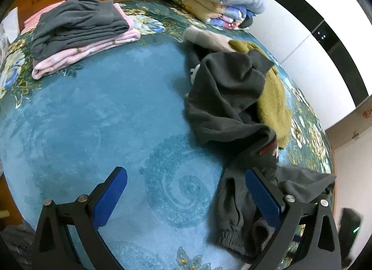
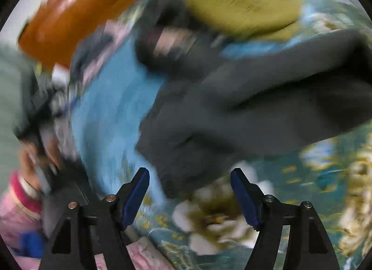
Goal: Fold clothes
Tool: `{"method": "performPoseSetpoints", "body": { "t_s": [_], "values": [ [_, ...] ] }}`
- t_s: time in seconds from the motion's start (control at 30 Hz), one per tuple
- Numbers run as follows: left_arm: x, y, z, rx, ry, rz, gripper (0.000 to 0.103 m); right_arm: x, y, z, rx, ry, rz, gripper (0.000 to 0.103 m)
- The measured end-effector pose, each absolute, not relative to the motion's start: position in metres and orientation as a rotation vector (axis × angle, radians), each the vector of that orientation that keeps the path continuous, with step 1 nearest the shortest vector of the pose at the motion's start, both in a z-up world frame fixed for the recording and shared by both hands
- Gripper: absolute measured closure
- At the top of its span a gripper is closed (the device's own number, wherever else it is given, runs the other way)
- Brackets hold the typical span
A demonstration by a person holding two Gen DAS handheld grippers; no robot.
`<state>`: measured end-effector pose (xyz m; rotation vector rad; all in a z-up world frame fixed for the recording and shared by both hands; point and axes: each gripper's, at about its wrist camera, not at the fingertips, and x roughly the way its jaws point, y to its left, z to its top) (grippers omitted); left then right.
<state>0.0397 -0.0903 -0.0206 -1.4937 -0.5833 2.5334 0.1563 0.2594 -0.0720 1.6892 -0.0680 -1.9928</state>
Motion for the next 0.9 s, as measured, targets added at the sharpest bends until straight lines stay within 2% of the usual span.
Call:
{"method": "performPoseSetpoints", "body": {
  "t_s": [0.23, 0.33, 0.37, 0.5, 0.57, 0.63, 0.7, 0.73, 0.9],
  "values": [
    [0.021, -0.087, -0.031, -1.584, -0.674, 2.441, 0.001, 0.163, 0.219, -0.112, 1.718, 0.186, -2.039, 0.029],
    [0.008, -0.081, -0.038, -1.647, -0.673, 2.397, 0.001, 0.159, 0.238, -0.115, 1.756, 0.031, -2.052, 0.035],
    [0.003, -0.08, -0.042, -1.666, -0.676, 2.384, 0.001, 0.158, 0.243, -0.114, 1.754, -0.013, -2.044, 0.042],
    [-0.016, -0.078, -0.059, -1.739, -0.763, 2.298, 0.002, 0.163, 0.263, -0.097, 1.722, -0.081, -2.055, 0.054],
    [-0.023, -0.081, -0.07, -1.765, -0.871, 2.25, 0.002, 0.164, 0.279, -0.088, 1.728, -0.133, -2.07, 0.059],
    [-0.03, -0.085, -0.086, -1.784, -1.053, 2.162, 0.002, 0.158, 0.301, -0.077, 1.76, -0.216, -2.095, 0.062],
    [-0.037, -0.086, -0.1, -1.797, -1.2, 2.075, 0.002, 0.154, 0.321, -0.073, 1.795, -0.298, -2.111, 0.079],
    [-0.039, -0.085, -0.107, -1.806, -1.258, 2.029, 0.002, 0.153, 0.329, -0.073, 1.808, -0.332, -2.122, 0.081],
    [-0.054, -0.072, -0.134, -1.79, -1.469, 1.861, 0.002, 0.146, 0.36, -0.072, 1.862, -0.43, -2.193, 0.082]
  ]
}}
